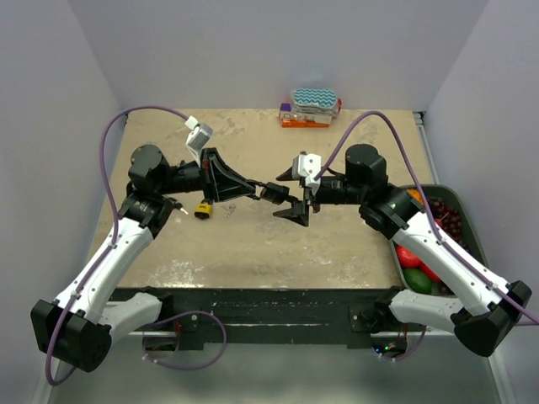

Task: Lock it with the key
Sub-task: Pick up the lock from the center of the board, then lock the lock.

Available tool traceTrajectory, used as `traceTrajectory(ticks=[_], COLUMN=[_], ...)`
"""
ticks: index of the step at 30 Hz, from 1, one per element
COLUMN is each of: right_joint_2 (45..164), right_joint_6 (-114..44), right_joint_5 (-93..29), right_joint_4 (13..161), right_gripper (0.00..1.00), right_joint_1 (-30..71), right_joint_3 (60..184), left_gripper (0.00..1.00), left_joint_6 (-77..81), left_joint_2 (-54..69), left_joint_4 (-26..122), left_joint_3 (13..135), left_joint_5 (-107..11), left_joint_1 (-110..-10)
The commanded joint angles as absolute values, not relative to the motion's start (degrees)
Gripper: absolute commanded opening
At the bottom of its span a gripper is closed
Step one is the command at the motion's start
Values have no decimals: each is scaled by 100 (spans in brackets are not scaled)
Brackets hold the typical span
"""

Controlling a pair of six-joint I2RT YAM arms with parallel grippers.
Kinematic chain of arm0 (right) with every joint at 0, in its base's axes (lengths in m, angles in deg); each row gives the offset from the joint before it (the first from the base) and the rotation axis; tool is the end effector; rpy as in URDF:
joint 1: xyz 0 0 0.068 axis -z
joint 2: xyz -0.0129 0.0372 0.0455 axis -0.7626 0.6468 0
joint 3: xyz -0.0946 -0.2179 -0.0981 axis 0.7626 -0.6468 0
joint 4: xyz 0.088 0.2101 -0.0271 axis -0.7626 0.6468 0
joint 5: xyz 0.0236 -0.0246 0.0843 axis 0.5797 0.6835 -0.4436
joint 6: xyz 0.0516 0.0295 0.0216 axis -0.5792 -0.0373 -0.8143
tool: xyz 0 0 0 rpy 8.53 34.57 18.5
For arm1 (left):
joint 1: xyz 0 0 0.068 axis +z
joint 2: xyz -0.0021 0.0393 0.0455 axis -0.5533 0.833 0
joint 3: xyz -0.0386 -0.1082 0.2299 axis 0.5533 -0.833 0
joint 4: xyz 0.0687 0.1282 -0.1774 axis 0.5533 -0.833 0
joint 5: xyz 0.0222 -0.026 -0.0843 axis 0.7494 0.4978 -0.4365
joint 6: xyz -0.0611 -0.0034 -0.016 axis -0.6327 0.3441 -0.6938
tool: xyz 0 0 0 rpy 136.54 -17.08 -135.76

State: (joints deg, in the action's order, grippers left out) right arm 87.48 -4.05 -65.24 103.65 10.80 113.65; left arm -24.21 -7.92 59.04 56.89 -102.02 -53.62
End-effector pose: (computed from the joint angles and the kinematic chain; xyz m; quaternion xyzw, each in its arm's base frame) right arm 0.1565 0.1668 0.3813 -0.5674 0.5185 0.3457 0.5383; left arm 0.1805 -0.1117 0.3824 0.3018 0.6139 -0.6086 0.4020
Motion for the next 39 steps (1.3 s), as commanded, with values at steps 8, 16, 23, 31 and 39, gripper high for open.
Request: traceTrajectory(ticks=[8, 16, 23, 31, 39], right_joint_2=[8953, 9023, 9190, 9120, 9049], right_joint_6=[-1639, -1710, -1701, -1868, -2061], right_joint_5=[-6757, -6731, -6792, -6748, -6801], right_joint_4=[9391, 9391, 9646, 9382, 9206], right_gripper=[66, 58, 63, 42, 0], right_joint_1=[1032, 1041, 1032, 1041, 1032], right_joint_3=[11380, 11318, 11494, 11362, 11344], left_gripper=[0, 0, 0, 0, 17], left_joint_6=[-2851, -3184, -3202, -3229, -2386], left_joint_2=[-1080, -1159, -1185, -1212, -1211], left_joint_4=[6953, 7287, 7358, 7279, 6218], left_joint_3=[5656, 5463, 5454, 5401, 5638], left_joint_5=[-10063, -10019, -9984, -9975, -9720], left_joint_1=[-5398, -5398, -5398, -5398, -5398])
